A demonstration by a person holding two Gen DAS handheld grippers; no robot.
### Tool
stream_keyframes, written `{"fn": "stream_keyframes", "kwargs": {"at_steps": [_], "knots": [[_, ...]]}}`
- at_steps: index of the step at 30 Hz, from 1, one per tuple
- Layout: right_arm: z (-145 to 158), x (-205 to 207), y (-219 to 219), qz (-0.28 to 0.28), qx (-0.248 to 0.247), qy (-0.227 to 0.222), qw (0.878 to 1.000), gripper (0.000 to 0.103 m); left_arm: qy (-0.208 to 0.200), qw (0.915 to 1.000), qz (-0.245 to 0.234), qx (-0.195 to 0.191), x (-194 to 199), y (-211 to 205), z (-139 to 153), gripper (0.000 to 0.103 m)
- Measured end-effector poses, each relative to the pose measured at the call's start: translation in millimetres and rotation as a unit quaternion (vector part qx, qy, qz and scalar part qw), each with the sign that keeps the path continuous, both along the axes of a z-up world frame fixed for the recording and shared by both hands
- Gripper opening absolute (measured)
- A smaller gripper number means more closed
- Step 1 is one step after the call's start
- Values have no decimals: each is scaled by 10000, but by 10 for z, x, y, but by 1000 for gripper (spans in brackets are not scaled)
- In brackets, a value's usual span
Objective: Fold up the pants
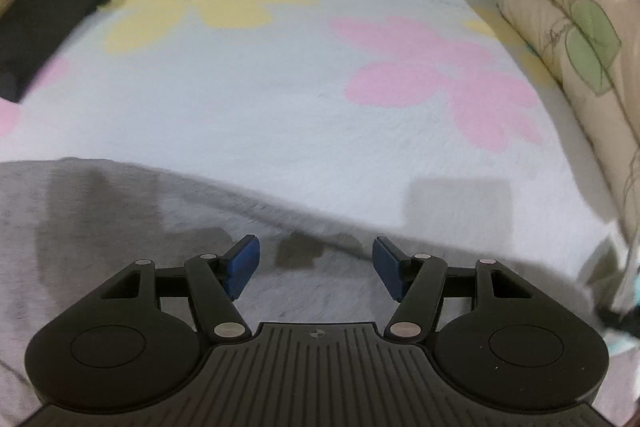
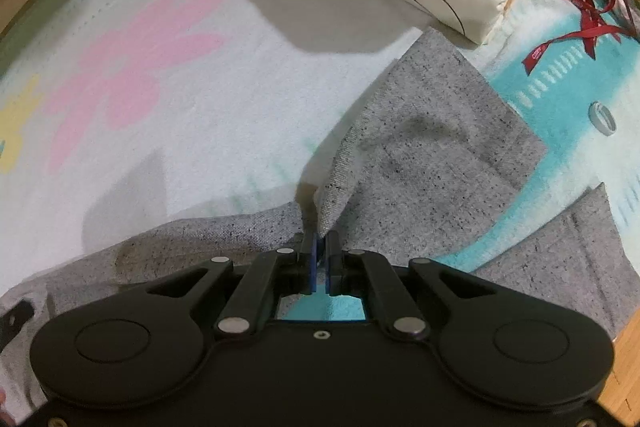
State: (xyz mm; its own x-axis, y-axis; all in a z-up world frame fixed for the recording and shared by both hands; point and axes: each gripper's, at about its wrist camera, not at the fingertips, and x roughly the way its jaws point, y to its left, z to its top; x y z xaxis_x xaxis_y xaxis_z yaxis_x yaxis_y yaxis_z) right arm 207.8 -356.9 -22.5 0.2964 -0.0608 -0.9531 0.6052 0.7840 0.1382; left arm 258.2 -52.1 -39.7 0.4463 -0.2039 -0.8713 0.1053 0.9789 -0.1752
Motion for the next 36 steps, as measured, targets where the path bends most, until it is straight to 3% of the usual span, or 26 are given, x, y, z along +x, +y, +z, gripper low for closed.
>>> {"fn": "stream_keyframes", "kwargs": {"at_steps": [9, 11, 12, 13, 15, 19, 23, 27, 32, 36], "knots": [[-126, 48, -16, 162, -48, 37, 9999, 6, 584, 9980, 167, -197, 206, -189, -200, 61], [-137, 52, -10, 180, -71, 39, 9998, 7, 838, 9951, 255, -453, 229, -185, -306, 39], [-143, 52, -8, 194, -77, 41, 9998, 7, 852, 9941, 289, -613, 231, -174, -333, 10], [-146, 52, -9, 203, -84, 45, 9997, 6, 816, 9934, 382, -713, 216, -158, -337, 8], [-148, 49, -17, 206, -71, 38, 9998, 6, 601, 9944, 478, -730, 136, -144, -238, 7], [-58, 6, -46, 164, -53, -41, 9998, 6, -45, 9989, 276, -380, -263, -161, 174, 6], [133, -106, -52, 196, -123, -142, 9996, 6, -646, 9974, 123, -294, -781, -48, 616, 6], [385, -368, -38, 212, -107, -264, 9994, 6, -1043, 9943, 42, -197, -1328, 96, 877, 6], [652, -795, -28, 212, -551, -492, 9970, 6, -1276, 9918, -53, -51, -1914, 210, 880, 6], [603, -1180, -35, 137, -541, -437, 9975, 7, -1190, 9925, -260, 86, -2210, 163, 669, 6]]}}
